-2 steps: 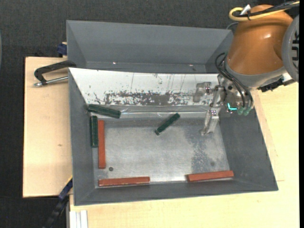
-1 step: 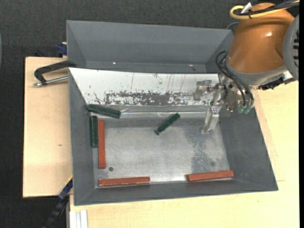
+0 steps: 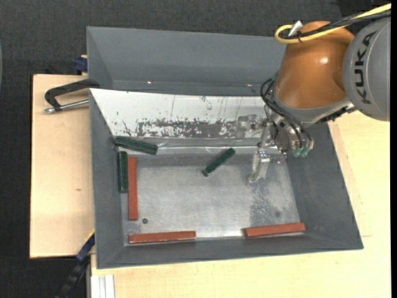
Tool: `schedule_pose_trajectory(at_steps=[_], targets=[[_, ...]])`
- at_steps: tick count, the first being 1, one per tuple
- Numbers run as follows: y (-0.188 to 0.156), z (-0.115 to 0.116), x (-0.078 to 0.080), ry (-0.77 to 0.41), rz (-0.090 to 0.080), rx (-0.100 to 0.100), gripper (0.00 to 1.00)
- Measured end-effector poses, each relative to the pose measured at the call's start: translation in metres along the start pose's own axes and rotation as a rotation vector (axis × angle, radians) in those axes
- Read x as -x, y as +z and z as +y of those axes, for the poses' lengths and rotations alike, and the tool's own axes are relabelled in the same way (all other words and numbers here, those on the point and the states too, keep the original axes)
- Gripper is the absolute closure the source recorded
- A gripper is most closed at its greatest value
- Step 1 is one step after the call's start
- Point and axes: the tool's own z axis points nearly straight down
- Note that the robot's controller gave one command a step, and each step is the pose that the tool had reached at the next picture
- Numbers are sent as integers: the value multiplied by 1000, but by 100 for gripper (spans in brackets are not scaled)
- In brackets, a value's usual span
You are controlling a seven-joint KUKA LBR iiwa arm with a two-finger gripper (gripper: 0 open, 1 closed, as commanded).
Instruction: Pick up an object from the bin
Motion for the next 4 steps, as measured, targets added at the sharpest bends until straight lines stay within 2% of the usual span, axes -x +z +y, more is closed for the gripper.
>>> schedule_pose_trajectory(at_steps=[1, 2, 3, 4], targets=[[32, 39, 25, -356, -2, 1, 0], [88, 40, 12, -448, 10, 4, 0], [114, 33, 26, -668, -1, 1, 0], [130, 37, 31, -719, -1, 3, 100]])
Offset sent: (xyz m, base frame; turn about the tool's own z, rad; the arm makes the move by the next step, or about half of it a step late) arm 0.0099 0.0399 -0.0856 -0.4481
